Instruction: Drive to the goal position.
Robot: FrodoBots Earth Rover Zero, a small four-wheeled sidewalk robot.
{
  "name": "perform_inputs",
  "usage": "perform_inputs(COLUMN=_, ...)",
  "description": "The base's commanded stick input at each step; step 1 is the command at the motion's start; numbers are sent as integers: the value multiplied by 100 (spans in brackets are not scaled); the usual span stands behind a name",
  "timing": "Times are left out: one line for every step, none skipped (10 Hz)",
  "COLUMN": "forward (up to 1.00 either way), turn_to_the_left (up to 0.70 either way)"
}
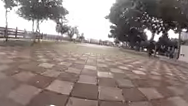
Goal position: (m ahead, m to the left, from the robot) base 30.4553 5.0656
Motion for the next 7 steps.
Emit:
perform_inputs(forward=100, turn_to_the_left=-8)
perform_inputs(forward=100, turn_to_the_left=0)
perform_inputs(forward=100, turn_to_the_left=0)
perform_inputs(forward=100, turn_to_the_left=0)
perform_inputs(forward=100, turn_to_the_left=0)
perform_inputs(forward=100, turn_to_the_left=0)
perform_inputs(forward=100, turn_to_the_left=0)
